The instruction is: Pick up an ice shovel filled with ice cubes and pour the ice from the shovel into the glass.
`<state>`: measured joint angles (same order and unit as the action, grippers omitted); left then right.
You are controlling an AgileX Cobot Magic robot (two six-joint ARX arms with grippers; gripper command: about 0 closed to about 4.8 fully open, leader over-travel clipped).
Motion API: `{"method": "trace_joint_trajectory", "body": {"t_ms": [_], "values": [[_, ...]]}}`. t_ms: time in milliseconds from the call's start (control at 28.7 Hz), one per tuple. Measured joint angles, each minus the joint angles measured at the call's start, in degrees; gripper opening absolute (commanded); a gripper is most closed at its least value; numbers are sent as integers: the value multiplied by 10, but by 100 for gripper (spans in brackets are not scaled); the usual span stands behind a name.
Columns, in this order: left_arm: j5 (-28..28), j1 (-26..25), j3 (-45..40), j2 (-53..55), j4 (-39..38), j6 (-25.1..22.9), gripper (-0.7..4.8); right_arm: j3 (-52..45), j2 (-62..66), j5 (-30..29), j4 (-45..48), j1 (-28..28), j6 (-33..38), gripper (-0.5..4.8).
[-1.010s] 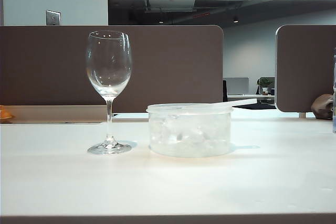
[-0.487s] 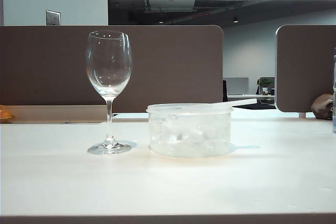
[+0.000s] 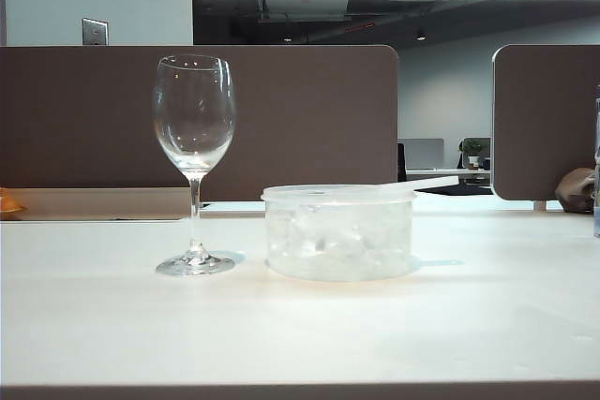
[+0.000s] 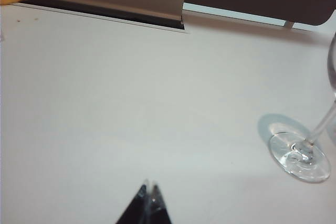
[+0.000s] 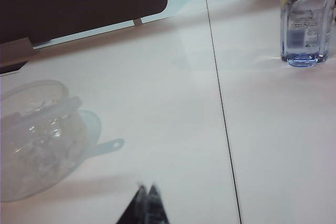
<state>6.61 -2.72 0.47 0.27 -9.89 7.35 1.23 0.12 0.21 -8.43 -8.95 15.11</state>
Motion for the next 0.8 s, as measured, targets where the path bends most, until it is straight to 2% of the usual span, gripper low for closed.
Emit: {"method": "trace_joint_trajectory", "body": {"t_ms": [557, 662, 801], "values": [[-2, 3, 0, 0, 0, 0, -5, 0, 0, 0, 0, 0, 0, -1], [-13, 34, 4, 19, 10, -5, -5, 0, 0, 0, 0, 0, 0, -1], [-13, 125, 25, 59, 41, -56, 30, 0, 0, 0, 0, 0, 0, -1]]}}
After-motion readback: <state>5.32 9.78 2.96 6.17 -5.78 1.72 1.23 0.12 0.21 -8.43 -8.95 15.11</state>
